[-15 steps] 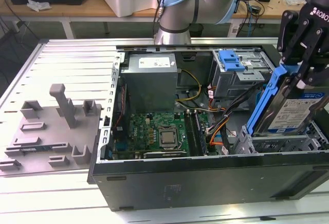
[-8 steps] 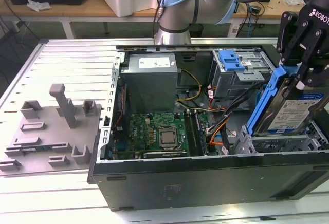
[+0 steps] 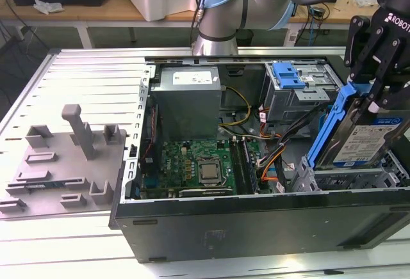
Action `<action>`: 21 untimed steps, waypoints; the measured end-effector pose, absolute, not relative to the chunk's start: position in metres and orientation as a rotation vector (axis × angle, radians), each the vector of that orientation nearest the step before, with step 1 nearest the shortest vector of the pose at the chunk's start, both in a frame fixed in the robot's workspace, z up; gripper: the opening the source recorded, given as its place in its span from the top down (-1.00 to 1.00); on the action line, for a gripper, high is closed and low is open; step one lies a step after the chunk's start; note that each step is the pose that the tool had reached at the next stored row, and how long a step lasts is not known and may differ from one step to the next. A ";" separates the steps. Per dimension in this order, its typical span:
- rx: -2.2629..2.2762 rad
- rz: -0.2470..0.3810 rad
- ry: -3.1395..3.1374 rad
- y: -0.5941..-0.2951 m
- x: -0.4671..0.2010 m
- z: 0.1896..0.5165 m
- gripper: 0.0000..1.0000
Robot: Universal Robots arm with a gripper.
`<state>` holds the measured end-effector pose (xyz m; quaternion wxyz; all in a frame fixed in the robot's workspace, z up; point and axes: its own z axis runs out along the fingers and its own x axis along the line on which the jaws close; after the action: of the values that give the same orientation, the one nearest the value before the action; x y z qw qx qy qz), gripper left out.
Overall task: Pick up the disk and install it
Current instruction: 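Insert the disk into the insertion slot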
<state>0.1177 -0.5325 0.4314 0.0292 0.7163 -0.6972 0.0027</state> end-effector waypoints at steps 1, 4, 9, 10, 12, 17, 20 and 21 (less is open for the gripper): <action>2.209 0.008 -2.150 -0.533 0.118 0.431 0.27; 2.209 0.008 -2.150 -0.533 0.118 0.430 0.27; 2.209 0.008 -2.150 -0.533 0.118 0.429 0.27; 2.209 0.008 -2.150 -0.533 0.118 0.429 0.27; 2.209 0.008 -2.150 -0.533 0.118 0.429 0.27; 2.210 0.010 -2.151 -0.533 0.118 0.429 0.27; 2.211 0.011 -2.151 -0.533 0.118 0.429 0.27; 2.211 0.011 -2.151 -0.533 0.118 0.429 0.27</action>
<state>0.1177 -0.5325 0.4290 0.0283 0.7165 -0.6970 0.0036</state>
